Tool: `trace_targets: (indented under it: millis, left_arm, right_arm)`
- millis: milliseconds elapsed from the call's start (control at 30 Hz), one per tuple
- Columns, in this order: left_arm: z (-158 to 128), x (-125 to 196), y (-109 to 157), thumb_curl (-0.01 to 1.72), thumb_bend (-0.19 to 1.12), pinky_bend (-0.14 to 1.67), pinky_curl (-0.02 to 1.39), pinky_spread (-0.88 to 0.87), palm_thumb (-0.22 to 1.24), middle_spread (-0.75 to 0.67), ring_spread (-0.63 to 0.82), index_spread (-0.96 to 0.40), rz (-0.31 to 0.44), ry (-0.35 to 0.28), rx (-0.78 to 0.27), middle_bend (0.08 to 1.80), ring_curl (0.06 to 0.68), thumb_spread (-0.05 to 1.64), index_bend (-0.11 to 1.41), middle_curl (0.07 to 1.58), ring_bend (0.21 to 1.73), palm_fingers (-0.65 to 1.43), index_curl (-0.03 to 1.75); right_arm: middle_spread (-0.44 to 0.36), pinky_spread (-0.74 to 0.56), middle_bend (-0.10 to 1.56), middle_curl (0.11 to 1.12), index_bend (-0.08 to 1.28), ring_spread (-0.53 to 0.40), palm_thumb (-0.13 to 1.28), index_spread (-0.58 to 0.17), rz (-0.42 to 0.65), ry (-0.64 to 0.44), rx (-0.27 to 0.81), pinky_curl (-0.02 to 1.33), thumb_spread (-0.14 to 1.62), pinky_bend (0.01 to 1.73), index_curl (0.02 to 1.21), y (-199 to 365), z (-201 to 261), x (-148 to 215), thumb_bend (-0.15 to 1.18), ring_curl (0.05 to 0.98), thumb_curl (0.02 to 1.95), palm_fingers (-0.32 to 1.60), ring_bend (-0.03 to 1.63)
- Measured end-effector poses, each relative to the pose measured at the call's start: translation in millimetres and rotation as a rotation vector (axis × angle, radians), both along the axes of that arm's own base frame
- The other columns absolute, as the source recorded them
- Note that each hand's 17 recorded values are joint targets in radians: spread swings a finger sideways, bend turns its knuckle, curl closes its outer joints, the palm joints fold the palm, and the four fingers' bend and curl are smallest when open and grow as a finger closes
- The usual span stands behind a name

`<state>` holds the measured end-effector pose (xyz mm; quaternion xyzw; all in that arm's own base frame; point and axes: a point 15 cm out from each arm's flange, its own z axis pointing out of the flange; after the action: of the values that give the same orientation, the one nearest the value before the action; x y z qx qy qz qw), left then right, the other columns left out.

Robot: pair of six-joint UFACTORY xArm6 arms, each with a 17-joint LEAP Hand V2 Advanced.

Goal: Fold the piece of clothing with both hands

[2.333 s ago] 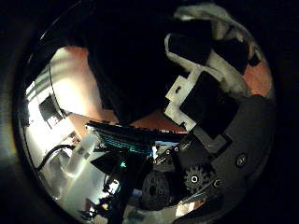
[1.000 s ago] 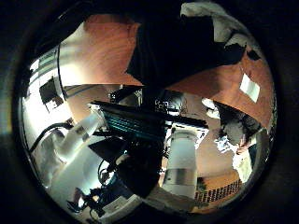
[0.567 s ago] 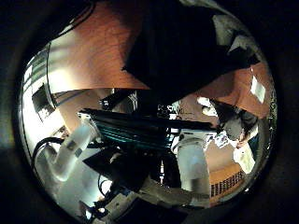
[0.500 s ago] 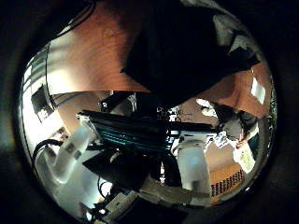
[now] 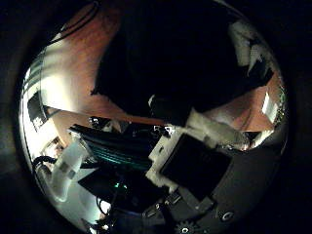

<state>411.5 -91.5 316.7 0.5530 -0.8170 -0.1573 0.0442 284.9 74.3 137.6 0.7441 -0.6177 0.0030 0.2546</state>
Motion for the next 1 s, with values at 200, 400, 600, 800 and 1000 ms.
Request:
trace_targets:
  millis: [200, 400, 600, 800, 1000]
  left_arm:
    - [0, 1, 2, 1.11, 0.87, 1.13, 0.71, -0.6, 0.29, -0.52, -0.42, -0.72, 0.0, 0.004, -0.001, 1.04, 0.527, 1.57, 0.36, 0.79, 1.34, 1.14, 1.01]
    - [0, 2, 7, 1.11, 0.88, 1.13, 0.71, -0.6, 0.29, -0.51, -0.42, -0.72, -0.004, 0.005, 0.0, 1.04, 0.527, 1.57, 0.36, 0.79, 1.34, 1.14, 1.01]
    - [-4, -1, 15, 1.12, 0.88, 1.12, 0.71, -0.6, 0.29, -0.51, -0.42, -0.72, -0.009, 0.019, 0.007, 1.04, 0.526, 1.57, 0.36, 0.79, 1.33, 1.13, 1.01]
    - [-9, -13, 20, 1.12, 0.88, 1.12, 0.71, -0.6, 0.29, -0.51, -0.42, -0.72, -0.017, 0.041, 0.01, 1.03, 0.525, 1.57, 0.36, 0.79, 1.32, 1.12, 1.01]
    - [-10, -30, 25, 1.12, 0.89, 1.1, 0.7, -0.6, 0.28, -0.51, -0.42, -0.72, -0.029, 0.057, 0.008, 1.03, 0.522, 1.56, 0.35, 0.79, 1.32, 1.12, 1.02]
  right_arm:
    - [-0.326, -0.31, 1.01, 1.05, 0.71, -0.27, 0.79, -0.55, 0.038, -0.12, 0.009, 0.71, 1.04, 1.35, 1.06, 0, 12, 28, 0.07, 0.696, 0.42, 1.06, 1.33]
    - [-0.287, -0.26, 1.07, 1.05, 0.81, -0.246, 0.9, -0.517, 0.047, -0.159, 0.052, 0.74, 1.11, 1.32, 1.12, -17, 33, 36, 0.09, 0.721, 0.47, 1.1, 1.32]
    - [-0.257, -0.24, 1.11, 1.04, 0.84, -0.238, 0.95, -0.484, -0.018, -0.061, 0.08, 0.75, 1.16, 1.31, 1.14, -68, 77, 17, 0.08, 0.739, 0.51, 1.09, 1.33]
    - [-0.236, -0.22, 1.14, 1.02, 0.86, -0.234, 0.96, -0.461, -0.06, -0.14, 0.151, 0.77, 1.18, 1.3, 1.15, -85, 132, 24, 0.05, 0.752, 0.54, 1.09, 1.33]
    - [-0.218, -0.21, 1.15, 1.01, 0.87, -0.232, 0.97, -0.439, -0.083, -0.191, 0.212, 0.79, 1.19, 1.3, 1.16, -89, 174, 31, 0.02, 0.763, 0.57, 1.08, 1.33]
